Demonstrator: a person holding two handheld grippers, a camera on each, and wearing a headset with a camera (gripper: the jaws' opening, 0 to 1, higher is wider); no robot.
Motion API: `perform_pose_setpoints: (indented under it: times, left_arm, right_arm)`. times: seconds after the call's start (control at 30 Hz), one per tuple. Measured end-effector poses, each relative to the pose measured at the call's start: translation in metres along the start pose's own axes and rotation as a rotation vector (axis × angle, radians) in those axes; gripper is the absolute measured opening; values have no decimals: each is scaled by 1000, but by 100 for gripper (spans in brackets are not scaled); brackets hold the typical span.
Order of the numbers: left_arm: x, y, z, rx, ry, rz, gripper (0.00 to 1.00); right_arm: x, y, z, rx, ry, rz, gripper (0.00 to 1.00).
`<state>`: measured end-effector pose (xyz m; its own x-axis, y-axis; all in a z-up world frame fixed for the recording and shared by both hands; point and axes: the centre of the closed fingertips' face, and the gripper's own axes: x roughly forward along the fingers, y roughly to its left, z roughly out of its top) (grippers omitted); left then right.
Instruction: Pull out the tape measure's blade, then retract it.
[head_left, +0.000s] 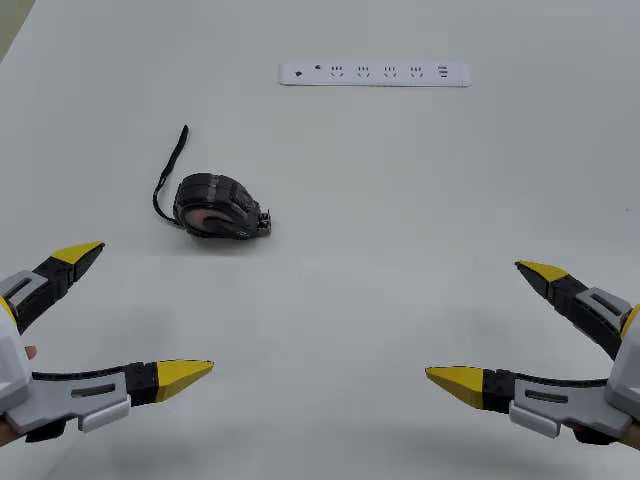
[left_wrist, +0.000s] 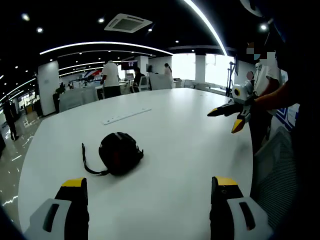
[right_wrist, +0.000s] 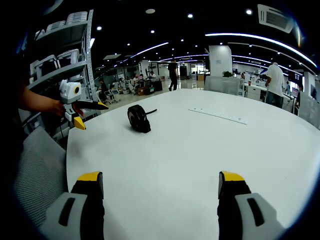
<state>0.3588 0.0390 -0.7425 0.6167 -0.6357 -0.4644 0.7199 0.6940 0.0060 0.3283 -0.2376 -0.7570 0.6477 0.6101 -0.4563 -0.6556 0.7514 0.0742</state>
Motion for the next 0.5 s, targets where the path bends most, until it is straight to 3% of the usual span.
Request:
perform_pose_setpoints:
  times: [0.5]
  left_arm:
    - [2,3,2,-17,-5,2,100]
  right_arm:
    - [1,-1,1,-11,1,6,97]
